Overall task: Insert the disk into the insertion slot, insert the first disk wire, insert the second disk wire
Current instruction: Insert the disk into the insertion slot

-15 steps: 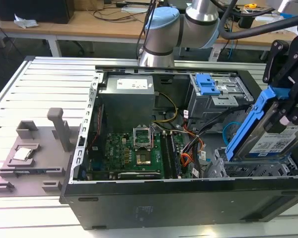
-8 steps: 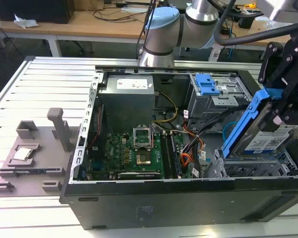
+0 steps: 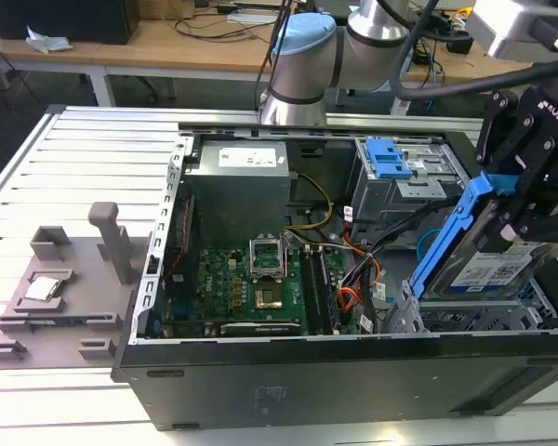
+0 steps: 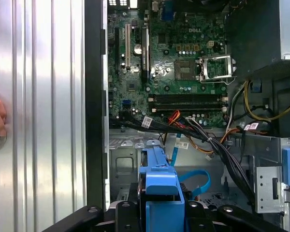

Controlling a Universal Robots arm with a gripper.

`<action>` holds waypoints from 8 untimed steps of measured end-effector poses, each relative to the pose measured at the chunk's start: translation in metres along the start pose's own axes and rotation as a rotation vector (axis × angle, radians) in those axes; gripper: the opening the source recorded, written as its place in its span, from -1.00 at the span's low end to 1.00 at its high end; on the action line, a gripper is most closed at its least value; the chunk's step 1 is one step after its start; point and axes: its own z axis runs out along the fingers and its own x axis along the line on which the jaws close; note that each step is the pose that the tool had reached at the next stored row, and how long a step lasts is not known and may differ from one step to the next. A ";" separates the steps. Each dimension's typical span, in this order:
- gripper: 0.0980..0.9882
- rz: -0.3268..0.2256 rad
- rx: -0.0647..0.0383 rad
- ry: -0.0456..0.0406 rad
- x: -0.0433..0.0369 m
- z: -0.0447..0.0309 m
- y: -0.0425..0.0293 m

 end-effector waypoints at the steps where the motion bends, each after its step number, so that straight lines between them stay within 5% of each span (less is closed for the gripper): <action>1: -0.40 0.000 0.000 0.0002 0.0001 0.0031 -0.0001; 8: -0.40 0.001 -0.001 0.0000 0.0004 0.0185 -0.0007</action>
